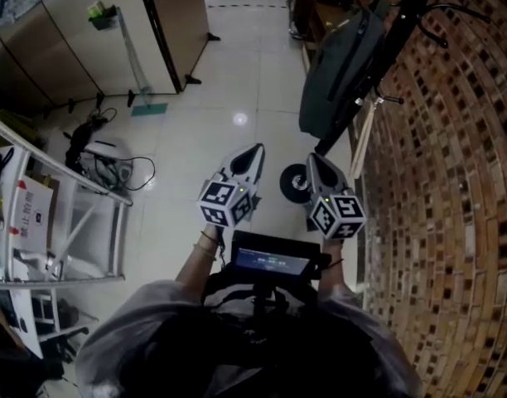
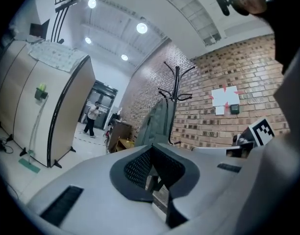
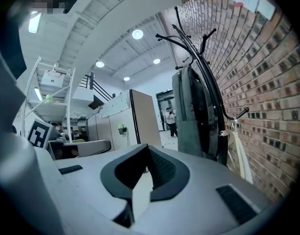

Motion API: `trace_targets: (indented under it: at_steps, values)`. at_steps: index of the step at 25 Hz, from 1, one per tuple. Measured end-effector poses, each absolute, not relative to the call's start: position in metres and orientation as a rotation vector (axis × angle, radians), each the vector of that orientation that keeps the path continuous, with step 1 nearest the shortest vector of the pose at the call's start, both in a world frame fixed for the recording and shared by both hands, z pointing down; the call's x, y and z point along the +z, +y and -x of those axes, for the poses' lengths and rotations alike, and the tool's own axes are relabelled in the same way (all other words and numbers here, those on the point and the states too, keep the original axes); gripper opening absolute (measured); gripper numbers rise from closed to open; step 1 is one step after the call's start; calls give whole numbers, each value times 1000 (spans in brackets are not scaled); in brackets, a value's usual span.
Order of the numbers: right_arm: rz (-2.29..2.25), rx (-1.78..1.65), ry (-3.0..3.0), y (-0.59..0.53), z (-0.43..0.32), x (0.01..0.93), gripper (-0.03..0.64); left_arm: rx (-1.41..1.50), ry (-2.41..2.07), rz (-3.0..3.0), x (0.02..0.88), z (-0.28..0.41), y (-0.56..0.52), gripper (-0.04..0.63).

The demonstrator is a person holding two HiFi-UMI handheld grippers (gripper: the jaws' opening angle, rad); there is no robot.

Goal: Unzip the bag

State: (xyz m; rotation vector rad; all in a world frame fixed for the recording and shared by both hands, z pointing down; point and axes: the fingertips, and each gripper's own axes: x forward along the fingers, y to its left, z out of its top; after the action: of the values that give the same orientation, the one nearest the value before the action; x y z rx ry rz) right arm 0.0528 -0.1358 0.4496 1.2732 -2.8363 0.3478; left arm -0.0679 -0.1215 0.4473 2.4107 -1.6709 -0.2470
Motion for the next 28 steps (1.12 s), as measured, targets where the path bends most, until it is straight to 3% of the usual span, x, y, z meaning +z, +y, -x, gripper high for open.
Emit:
trace_targets:
  at_steps: [9,28]
  values:
    - [-1371,239,-2785,-148,-66,423,-6,-262,-1586,-2426,448,60,-137,9]
    - [-1403,-540,-2616,-280,-102,281,21,-336,-1638,-2376,425,55,-211,9]
